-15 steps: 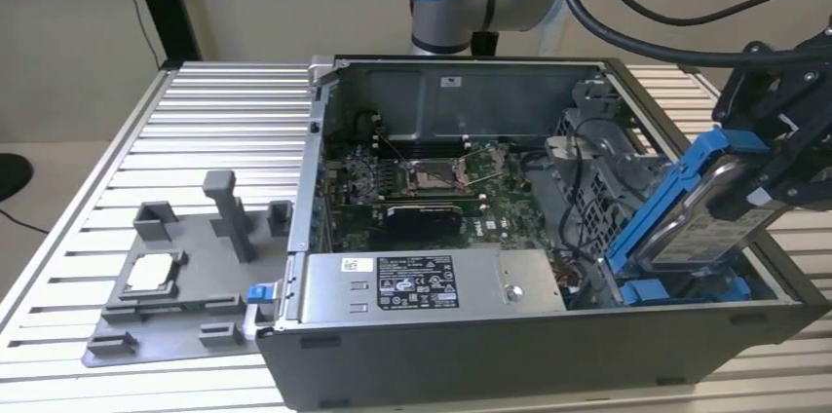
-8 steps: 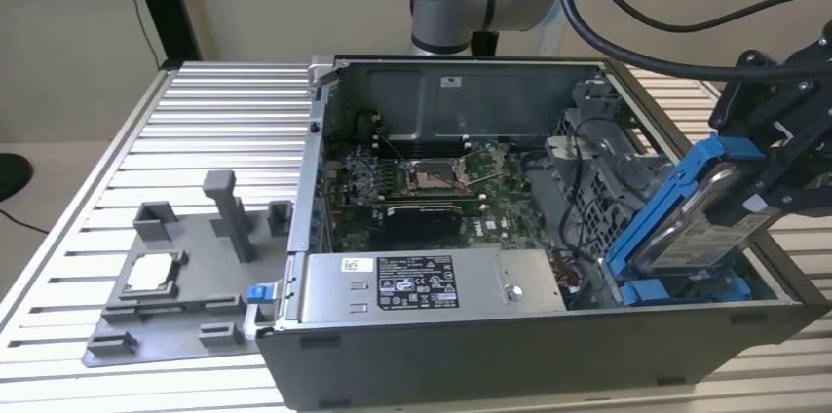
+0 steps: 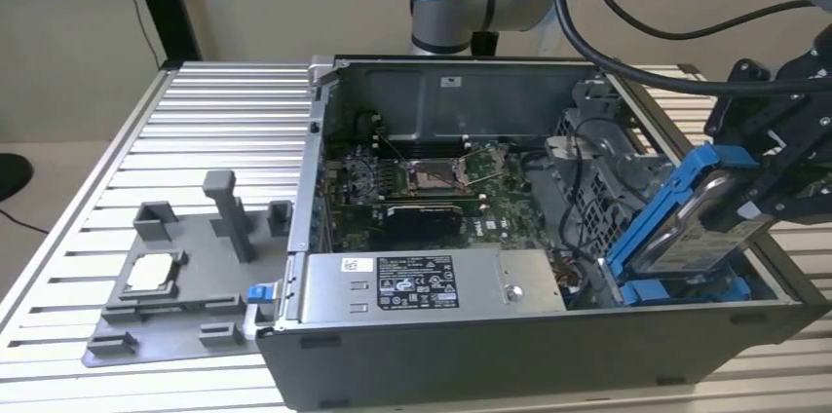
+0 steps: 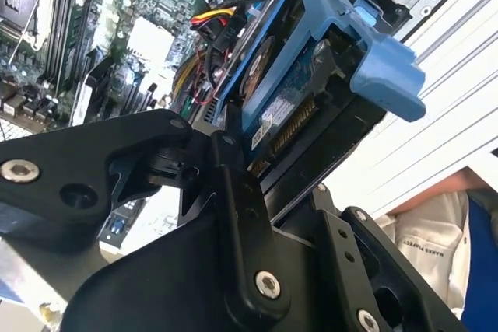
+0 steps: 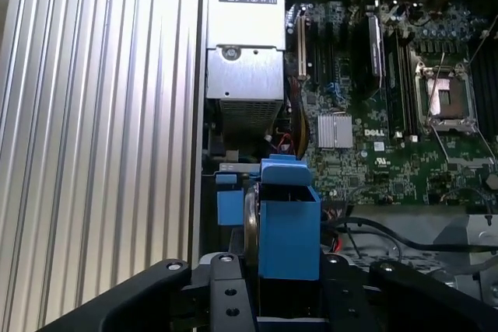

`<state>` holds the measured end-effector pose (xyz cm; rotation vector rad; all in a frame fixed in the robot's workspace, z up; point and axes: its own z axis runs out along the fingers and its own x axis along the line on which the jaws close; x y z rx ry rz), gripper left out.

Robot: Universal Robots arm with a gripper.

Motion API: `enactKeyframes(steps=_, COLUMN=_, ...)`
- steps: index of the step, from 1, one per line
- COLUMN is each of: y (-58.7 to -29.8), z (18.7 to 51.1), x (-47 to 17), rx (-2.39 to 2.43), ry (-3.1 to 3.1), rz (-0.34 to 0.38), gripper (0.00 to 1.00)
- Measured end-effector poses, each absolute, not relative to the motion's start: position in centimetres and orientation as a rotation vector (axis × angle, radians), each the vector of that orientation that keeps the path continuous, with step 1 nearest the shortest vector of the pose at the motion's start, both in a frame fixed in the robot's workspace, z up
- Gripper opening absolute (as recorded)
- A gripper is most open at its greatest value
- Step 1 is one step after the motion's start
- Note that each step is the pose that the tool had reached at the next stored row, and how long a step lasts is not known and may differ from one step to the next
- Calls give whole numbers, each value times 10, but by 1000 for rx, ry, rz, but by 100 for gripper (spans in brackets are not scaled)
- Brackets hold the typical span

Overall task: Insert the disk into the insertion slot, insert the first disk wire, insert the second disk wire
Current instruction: 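Insert the disk into the insertion slot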

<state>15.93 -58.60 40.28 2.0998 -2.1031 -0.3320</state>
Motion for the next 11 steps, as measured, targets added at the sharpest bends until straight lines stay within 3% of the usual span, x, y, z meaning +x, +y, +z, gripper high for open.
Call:
enactKeyframes(steps=2, y=-586, z=403, x=159, rx=2100, ry=-2103, rz=-332, gripper=0)
enactKeyframes(steps=3, y=-586, z=403, x=159, rx=2100, ry=-2103, rz=-332, gripper=100)
enactKeyframes(steps=11, y=-586, z=403, x=159, rx=2101, ry=-2104, rz=-331, gripper=100)
